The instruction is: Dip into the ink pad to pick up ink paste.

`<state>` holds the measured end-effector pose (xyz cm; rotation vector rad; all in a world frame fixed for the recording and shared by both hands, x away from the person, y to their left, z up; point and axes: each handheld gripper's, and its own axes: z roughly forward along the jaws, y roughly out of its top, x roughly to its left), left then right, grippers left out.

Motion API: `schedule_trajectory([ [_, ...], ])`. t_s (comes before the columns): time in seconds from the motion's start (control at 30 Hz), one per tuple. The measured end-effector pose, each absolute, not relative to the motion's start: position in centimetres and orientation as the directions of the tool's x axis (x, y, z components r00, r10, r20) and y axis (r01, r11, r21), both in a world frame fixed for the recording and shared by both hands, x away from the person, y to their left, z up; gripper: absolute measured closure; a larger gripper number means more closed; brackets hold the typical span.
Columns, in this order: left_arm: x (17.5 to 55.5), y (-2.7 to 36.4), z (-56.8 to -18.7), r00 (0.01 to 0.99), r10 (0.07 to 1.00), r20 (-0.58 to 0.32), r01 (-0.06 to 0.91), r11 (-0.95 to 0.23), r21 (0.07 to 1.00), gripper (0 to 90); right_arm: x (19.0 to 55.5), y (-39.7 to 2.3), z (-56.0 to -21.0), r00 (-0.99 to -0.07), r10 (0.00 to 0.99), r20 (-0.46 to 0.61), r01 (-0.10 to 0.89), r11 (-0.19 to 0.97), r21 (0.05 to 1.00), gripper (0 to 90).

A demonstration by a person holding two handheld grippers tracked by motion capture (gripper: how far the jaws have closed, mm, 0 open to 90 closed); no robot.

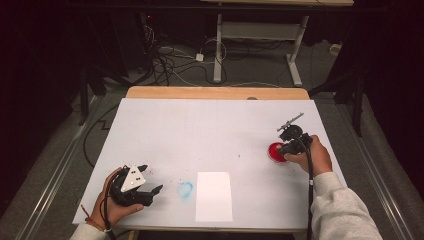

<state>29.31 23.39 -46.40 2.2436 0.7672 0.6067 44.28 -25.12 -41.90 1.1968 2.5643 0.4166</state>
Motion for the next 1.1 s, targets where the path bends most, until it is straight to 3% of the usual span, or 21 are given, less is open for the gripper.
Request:
schedule_trajectory([
  [0.47,29.4,23.5,-46.6,0.715,0.67,0.199,0.358,-0.596,0.719,18.3,41.4,-25.4,-38.5,-0.622,0.779,-0.079,0.562,0.515,0.647,76.5],
  [0.67,29.4,23.5,-46.5,0.715,0.668,0.203,0.355,-0.598,0.718,18.3,40.0,-24.2,-37.1,-0.659,0.748,-0.084,0.499,0.518,0.695,76.5],
  [1.1,29.5,23.6,-46.6,0.719,0.661,0.215,0.345,-0.608,0.714,18.1,37.7,-18.4,-36.6,-0.785,0.6,-0.152,0.362,0.644,0.674,76.4],
])
